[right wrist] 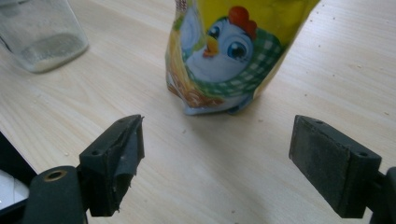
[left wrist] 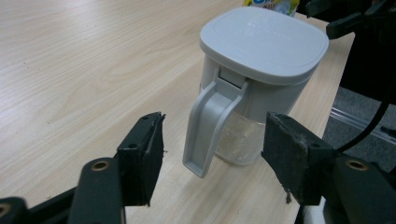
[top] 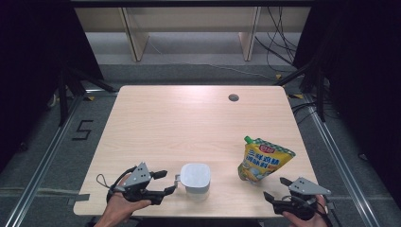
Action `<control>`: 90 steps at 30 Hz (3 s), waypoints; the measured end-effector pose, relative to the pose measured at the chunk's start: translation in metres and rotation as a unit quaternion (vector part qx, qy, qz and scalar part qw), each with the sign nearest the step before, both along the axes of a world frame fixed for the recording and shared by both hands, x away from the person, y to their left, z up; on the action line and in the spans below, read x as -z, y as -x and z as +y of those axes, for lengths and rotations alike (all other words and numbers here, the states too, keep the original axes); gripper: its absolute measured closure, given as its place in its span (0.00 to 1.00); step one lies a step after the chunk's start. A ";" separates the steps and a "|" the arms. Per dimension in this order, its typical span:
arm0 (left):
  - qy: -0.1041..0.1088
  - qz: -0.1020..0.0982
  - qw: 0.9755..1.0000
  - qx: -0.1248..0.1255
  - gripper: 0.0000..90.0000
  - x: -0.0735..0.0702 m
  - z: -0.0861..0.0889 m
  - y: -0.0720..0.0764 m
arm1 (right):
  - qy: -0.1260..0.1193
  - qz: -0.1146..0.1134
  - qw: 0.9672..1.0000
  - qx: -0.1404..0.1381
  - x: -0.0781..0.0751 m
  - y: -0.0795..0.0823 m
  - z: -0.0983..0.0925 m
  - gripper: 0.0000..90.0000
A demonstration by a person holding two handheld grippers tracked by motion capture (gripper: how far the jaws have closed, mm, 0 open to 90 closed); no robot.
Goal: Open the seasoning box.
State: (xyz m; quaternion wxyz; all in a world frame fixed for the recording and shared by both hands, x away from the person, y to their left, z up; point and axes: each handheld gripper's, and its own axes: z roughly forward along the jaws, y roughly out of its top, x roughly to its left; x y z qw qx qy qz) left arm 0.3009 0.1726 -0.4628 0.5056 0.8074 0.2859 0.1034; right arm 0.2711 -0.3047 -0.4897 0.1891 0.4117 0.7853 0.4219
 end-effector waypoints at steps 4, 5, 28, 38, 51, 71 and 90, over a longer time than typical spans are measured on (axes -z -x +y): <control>0.006 -0.018 1.000 0.012 0.57 -0.007 0.002 0.001 | 0.001 0.010 1.000 0.004 0.000 0.002 0.003 0.21; 0.008 -0.022 1.000 0.013 0.60 -0.010 0.002 0.001 | 0.008 0.001 1.000 -0.002 0.000 0.000 0.001 0.21; -0.003 -0.053 0.998 0.026 0.98 -0.036 -0.030 -0.012 | 0.013 -0.020 1.000 -0.020 -0.002 0.003 0.015 0.21; -0.005 -0.045 0.999 0.023 0.98 -0.029 -0.034 -0.013 | 0.000 0.004 1.000 -0.018 -0.004 0.006 0.024 0.21; 0.002 -0.040 0.999 0.019 0.97 -0.028 -0.031 -0.011 | 0.014 -0.040 0.996 -0.074 -0.006 0.004 0.052 0.21; 0.002 -0.048 0.999 0.020 0.97 -0.026 -0.030 -0.012 | -0.020 -0.078 0.988 -0.130 -0.020 -0.008 0.096 0.63; 0.000 -0.057 0.998 0.027 0.98 -0.026 -0.028 -0.012 | -0.035 -0.090 0.982 -0.162 -0.026 -0.014 0.119 0.89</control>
